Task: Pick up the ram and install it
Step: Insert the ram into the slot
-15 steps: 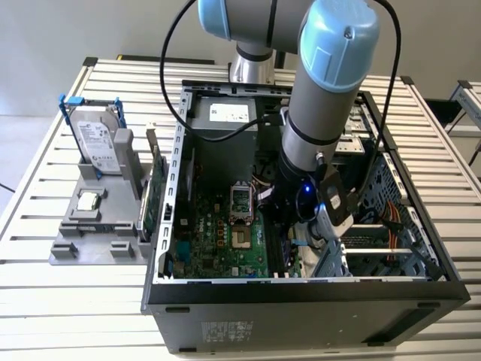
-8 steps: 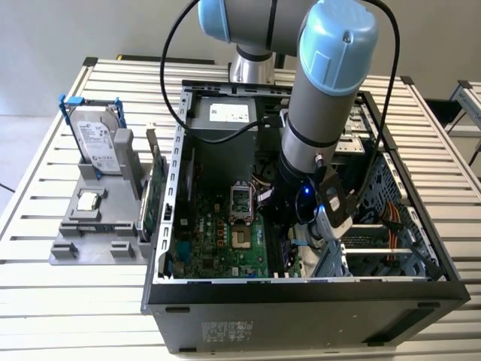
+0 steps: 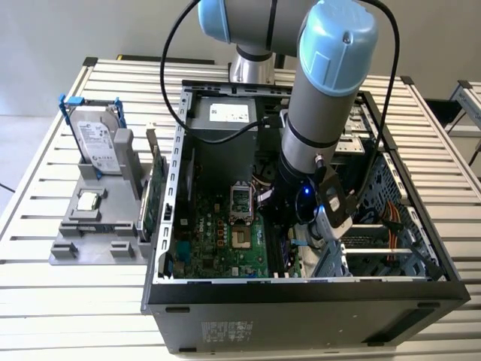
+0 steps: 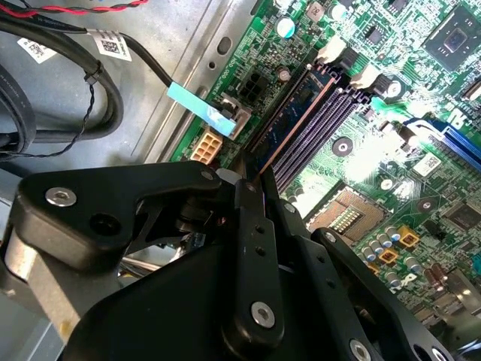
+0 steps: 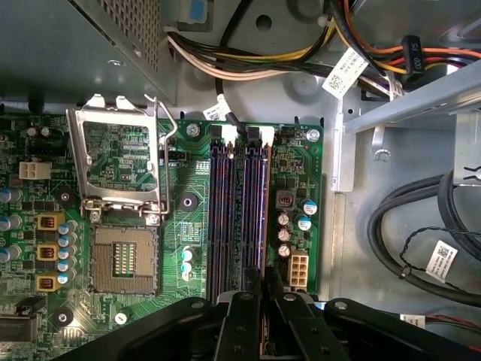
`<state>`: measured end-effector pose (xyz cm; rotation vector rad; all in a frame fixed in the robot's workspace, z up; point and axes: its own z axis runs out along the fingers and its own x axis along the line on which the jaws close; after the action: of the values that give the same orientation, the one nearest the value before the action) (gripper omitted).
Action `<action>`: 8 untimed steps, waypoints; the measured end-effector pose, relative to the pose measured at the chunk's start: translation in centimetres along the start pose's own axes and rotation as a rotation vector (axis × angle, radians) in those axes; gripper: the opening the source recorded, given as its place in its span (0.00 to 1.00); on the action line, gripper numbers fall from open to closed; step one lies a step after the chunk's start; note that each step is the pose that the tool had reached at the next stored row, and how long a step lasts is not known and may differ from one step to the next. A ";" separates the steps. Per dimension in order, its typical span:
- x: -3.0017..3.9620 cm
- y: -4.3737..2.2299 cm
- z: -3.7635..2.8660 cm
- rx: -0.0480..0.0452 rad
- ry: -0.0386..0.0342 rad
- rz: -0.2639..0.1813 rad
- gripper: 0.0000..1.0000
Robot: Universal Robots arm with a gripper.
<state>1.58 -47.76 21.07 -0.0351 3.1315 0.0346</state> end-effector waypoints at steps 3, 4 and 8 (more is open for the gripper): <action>0.00 0.00 0.02 0.0000 0.0000 0.000 0.00; 0.00 0.00 0.03 -0.0002 0.0000 0.000 0.00; 0.00 0.00 0.05 0.0000 0.0000 0.000 1.00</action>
<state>1.57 -47.76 21.02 -0.0351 3.1315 0.0346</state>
